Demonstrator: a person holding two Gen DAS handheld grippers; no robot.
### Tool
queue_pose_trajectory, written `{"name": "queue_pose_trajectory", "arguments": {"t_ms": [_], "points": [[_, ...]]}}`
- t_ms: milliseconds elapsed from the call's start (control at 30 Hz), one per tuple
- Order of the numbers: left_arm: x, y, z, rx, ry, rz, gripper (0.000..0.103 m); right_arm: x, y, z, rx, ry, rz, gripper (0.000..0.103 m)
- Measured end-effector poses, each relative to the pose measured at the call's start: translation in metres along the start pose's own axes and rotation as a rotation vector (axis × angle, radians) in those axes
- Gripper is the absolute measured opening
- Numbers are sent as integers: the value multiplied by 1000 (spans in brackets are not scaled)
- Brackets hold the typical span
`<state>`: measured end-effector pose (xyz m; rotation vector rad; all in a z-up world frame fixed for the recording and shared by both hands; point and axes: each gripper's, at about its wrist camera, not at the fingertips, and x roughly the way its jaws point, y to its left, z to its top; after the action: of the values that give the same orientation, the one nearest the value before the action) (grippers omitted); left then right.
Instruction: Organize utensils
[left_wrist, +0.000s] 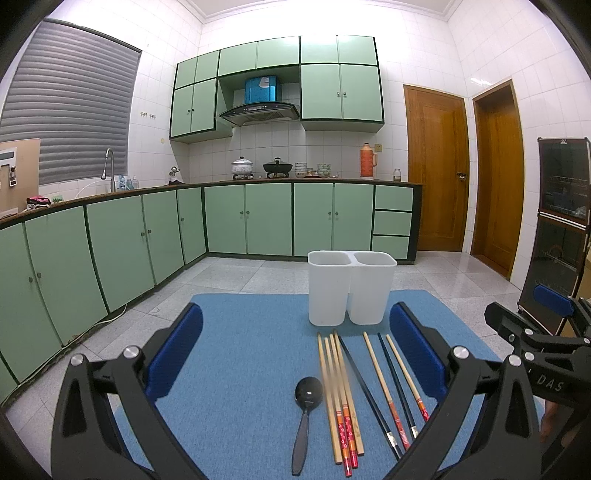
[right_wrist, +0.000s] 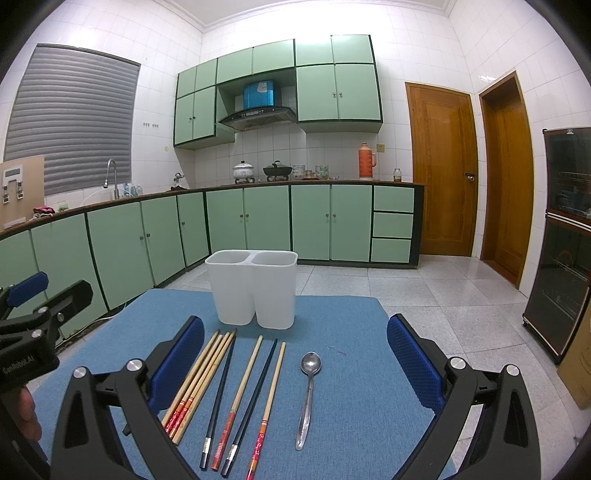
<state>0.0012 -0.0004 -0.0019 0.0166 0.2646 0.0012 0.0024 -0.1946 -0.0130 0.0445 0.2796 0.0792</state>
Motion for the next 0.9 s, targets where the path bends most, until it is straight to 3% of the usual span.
{"name": "queue_pose_trajectory", "arguments": {"t_ms": [433, 767, 900], "points": [[9, 7, -2, 5, 30, 12, 98, 14, -6, -3, 1, 32, -23, 97], [69, 33, -14, 26, 274, 70, 98, 60, -33, -18, 40, 227, -43, 97], [94, 40, -17, 15, 368, 58, 98, 83, -38, -19, 28, 304, -39, 94]]}}
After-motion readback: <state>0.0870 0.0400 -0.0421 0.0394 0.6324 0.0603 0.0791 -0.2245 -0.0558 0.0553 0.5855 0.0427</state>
